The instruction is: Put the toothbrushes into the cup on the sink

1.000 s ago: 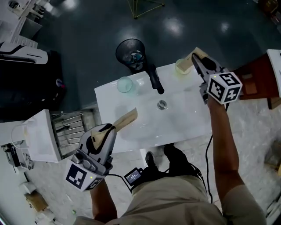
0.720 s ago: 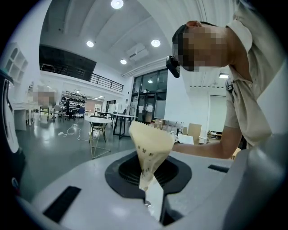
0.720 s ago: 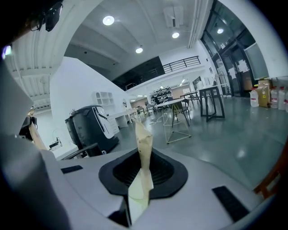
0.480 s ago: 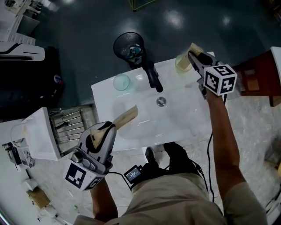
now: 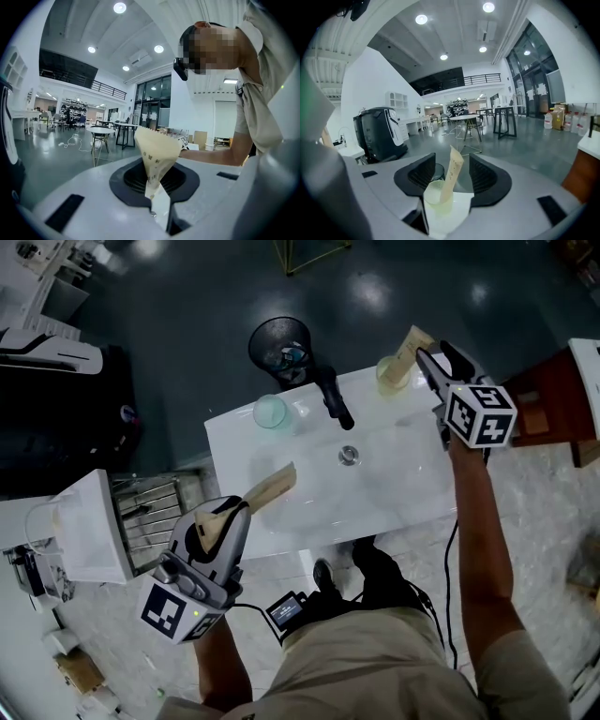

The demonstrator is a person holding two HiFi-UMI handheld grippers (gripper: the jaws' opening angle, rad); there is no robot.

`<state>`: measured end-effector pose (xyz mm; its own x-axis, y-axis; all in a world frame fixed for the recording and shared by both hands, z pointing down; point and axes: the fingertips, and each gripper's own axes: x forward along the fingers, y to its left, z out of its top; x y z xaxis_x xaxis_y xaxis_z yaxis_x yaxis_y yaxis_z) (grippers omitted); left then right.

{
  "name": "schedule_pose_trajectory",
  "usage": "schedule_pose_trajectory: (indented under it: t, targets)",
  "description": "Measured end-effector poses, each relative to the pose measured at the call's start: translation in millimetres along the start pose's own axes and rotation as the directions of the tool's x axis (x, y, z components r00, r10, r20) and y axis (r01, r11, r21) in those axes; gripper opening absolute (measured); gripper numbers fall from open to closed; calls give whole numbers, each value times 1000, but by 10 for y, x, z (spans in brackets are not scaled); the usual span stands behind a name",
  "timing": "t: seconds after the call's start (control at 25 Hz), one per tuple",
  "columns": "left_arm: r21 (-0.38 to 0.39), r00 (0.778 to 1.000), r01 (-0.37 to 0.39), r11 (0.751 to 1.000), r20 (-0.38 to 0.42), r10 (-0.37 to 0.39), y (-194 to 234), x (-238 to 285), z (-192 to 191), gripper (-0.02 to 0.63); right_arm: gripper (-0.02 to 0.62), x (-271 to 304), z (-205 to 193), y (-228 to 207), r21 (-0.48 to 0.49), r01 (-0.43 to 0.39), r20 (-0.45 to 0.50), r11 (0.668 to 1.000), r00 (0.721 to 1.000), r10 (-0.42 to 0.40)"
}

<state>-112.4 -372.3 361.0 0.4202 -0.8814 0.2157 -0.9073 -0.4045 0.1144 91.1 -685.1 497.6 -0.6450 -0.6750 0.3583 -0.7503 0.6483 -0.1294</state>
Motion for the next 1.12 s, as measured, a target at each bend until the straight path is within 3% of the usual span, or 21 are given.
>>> schedule_pose_trajectory:
  t: [0.28, 0.44, 0.8, 1.12]
  targets:
    - [38, 998, 23, 999, 62, -26, -171, -471, 246, 40, 206, -976, 542, 478, -25, 29, 128, 999, 991, -26]
    - [67, 993, 33, 997, 107, -40, -288, -801, 378, 40, 202, -1674, 718, 1101, -41, -30, 195, 999, 980, 38]
    - [87, 976, 34, 996, 210, -52, -418, -1669, 605, 40, 109, -2989, 818, 2842, -165, -196, 240, 967, 943, 232]
    - [93, 961, 43, 995, 268, -67, -507, -2208, 698, 38, 101, -3512, 911, 3634, -243, -221, 247, 945, 928, 281]
